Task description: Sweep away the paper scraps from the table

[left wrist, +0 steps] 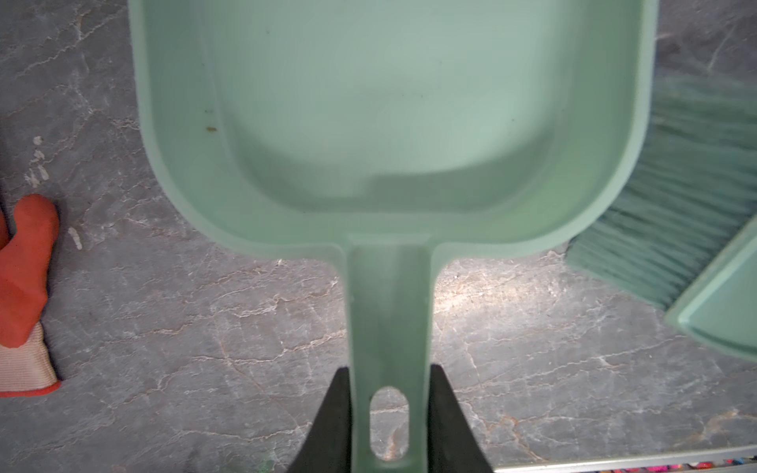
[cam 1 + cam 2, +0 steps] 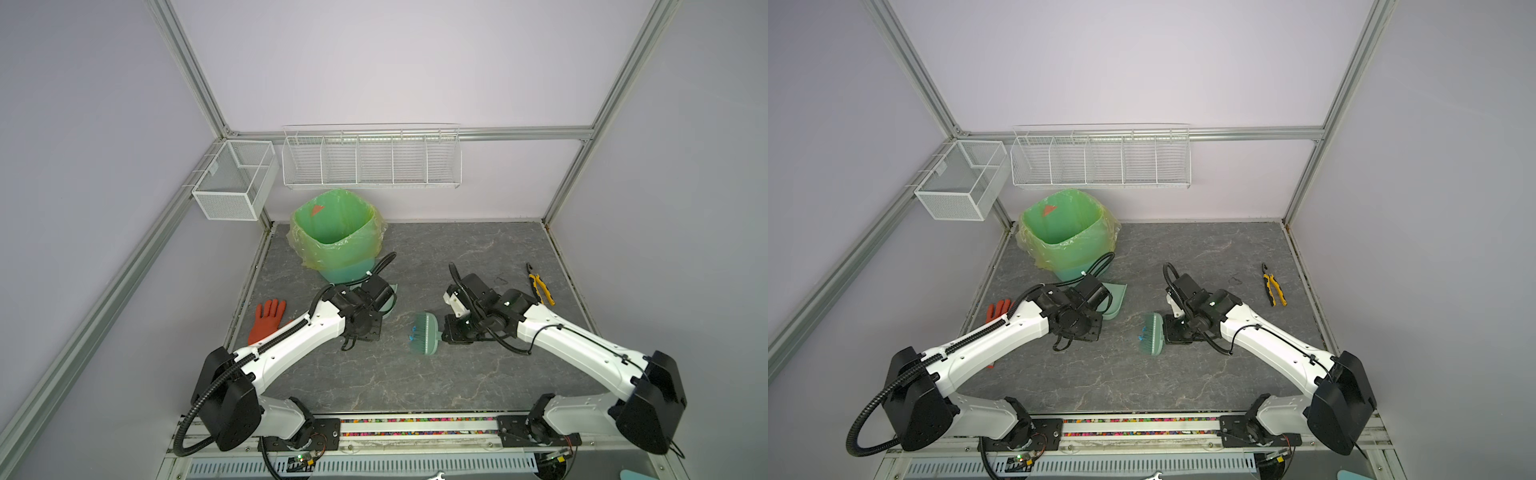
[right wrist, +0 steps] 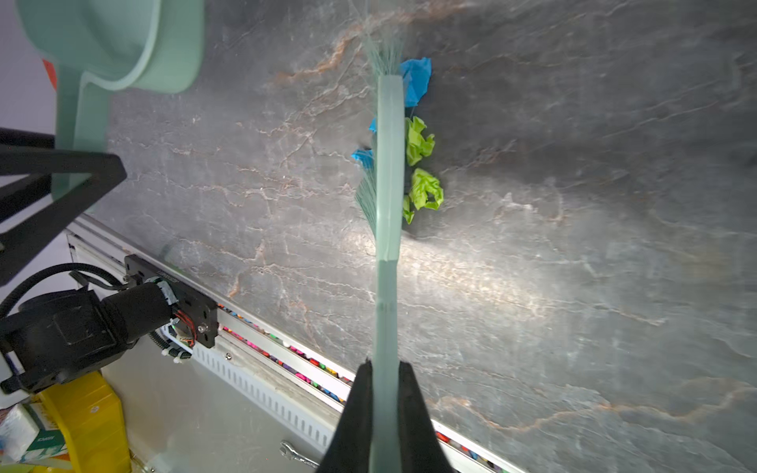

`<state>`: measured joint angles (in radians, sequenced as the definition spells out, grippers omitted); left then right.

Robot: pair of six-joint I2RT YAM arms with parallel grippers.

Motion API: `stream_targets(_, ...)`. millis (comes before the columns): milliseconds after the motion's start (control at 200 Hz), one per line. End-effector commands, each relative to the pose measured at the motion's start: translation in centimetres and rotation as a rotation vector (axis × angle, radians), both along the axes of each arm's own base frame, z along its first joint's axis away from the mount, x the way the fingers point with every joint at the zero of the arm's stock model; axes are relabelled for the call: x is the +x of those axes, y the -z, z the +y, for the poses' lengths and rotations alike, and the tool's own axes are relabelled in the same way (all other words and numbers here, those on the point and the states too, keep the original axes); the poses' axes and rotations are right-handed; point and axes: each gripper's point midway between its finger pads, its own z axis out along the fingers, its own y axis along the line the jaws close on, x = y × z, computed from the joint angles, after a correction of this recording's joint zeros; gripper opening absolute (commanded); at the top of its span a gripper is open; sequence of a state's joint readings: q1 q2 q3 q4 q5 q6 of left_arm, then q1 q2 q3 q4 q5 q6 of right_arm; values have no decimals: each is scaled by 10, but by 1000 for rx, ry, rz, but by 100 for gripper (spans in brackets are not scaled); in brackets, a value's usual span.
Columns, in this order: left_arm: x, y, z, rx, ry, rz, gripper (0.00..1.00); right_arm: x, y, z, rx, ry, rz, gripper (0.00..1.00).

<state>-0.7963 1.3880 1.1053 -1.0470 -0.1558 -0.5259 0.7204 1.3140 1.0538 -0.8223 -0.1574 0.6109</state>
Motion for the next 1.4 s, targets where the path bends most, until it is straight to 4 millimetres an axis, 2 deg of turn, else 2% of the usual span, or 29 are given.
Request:
stream_targets(0,2,-5,-16,-28,57,-23,0,7,-15,-16,-16,-16,-45,7)
stream_targets(80,1,-1,-27,-63,74,-8,0,13,-28,-15,19,-15,-64,7)
stream_targets(175,3,4,-32,-69,74,-6,0,18,-42,-17,39,-14,-90,7)
stream_targets(310,9,4,-34,-51,97,-15,0,26,-65,-26,49,-5,-135,7)
stream_targets(425,11,5,-37,-32,124,-7,0,23,-73,-41,19,2,-127,7)
stream_targets(595,8,9,-40,0,170,2,0,20,-67,-58,-16,25,-98,7)
stream_targets(745,-6,10,-51,30,265,10,0,15,-59,-74,-97,18,-77,7)
stream_targets(900,-18,20,-50,61,300,56,0,15,-53,-88,-193,6,-64,7)
stream_targets(1110,-29,23,-48,42,304,86,0,21,-48,-90,-237,-2,-47,7)
stream_targets(1265,-30,28,-47,43,259,80,0,28,-46,-84,-234,-12,-37,7)
stream_targets(1395,-33,31,-56,11,241,113,0,33,-44,-75,-203,-21,-28,7)
